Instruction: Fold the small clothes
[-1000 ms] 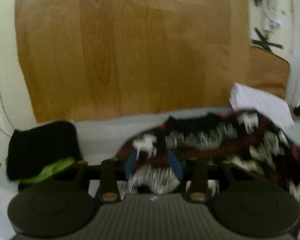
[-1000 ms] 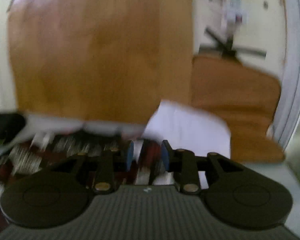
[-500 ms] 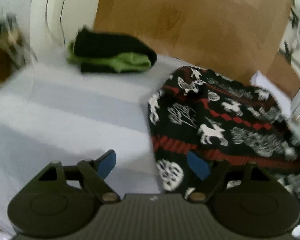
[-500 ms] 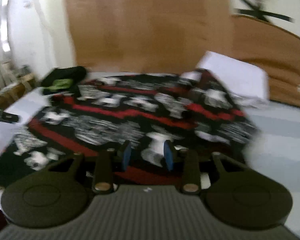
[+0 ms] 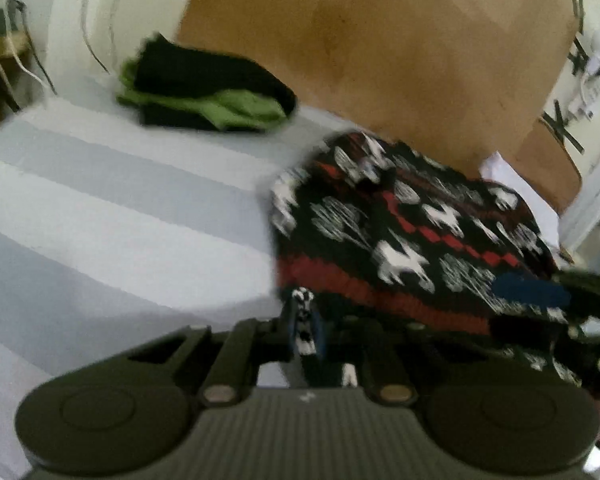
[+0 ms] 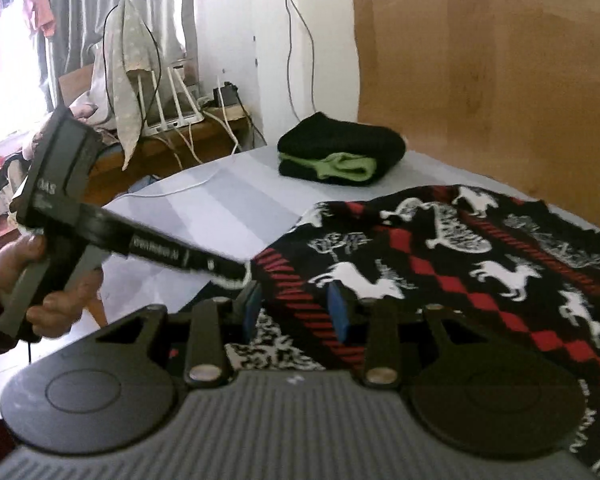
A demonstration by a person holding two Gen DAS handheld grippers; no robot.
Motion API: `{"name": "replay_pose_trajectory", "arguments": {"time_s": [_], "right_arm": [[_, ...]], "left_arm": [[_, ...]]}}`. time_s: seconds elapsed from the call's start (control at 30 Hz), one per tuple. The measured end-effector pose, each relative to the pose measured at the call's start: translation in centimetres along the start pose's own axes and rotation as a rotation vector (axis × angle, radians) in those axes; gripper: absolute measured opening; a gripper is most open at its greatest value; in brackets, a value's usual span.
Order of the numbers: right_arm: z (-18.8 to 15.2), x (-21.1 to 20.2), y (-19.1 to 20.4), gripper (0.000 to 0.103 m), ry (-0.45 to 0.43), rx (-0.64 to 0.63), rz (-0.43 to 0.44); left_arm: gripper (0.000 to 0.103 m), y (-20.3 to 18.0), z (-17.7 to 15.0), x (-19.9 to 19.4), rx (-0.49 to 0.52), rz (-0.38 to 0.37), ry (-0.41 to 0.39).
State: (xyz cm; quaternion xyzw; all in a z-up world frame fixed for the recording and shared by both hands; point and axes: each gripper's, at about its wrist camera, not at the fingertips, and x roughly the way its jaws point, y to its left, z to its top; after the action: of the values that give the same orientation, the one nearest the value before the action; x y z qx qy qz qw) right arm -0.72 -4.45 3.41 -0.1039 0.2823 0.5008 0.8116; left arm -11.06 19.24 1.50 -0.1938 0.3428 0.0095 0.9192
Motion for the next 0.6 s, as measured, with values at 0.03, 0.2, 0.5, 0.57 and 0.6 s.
{"name": "replay_pose_trajectory", "arguments": {"time_s": [0.03, 0.2, 0.5, 0.57, 0.6], "right_arm": [[0.0, 0.4, 0.0, 0.04, 0.01, 0.006, -0.005], [-0.4, 2.2, -0.4, 0.04, 0.074, 0.061, -0.023], [-1.3, -0.2, -4.4, 0.04, 0.022, 0.262, -0.084], [-2.1, -2.0, -6.0, 0.04, -0.001, 0.308, -0.126], [-2.6, -2.9, -6.8, 0.04, -0.012, 0.334, -0.145]], "left_arm": [[0.008, 0.8, 0.7, -0.7, -0.007, 0.033, -0.033], [0.008, 3.0, 6.0, -4.8, 0.005, 0.317, -0.256], [0.008, -8.8, 9.4, -5.6, 0.306, 0.162, -0.506], [0.008, -12.7, 10.0, -4.7, 0.391, 0.096, -0.53], [0.008, -14.9, 10.2, -4.0, 0.432, 0.054, -0.535]]}}
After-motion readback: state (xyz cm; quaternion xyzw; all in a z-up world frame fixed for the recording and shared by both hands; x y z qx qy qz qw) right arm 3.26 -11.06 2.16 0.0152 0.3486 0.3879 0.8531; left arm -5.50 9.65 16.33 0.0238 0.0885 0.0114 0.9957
